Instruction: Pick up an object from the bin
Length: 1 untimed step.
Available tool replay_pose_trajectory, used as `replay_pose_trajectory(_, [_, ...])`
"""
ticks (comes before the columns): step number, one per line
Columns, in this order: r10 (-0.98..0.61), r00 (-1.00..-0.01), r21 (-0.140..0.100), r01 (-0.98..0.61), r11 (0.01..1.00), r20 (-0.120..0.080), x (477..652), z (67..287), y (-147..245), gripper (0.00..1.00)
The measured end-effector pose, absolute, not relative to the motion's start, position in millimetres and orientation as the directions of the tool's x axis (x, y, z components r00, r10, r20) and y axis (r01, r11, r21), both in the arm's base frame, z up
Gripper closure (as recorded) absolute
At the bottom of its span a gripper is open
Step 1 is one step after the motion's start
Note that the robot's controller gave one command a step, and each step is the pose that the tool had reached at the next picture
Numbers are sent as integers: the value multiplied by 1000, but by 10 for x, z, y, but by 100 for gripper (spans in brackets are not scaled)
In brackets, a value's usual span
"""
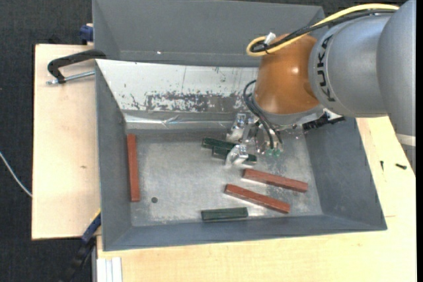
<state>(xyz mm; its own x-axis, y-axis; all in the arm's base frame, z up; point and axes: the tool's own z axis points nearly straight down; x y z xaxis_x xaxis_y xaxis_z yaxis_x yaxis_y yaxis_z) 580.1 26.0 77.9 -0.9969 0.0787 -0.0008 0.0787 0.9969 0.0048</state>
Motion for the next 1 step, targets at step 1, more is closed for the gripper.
replay_pose_trajectory(1, [79, -997, 5, 79, 997, -1, 5801, 780, 259, 100])
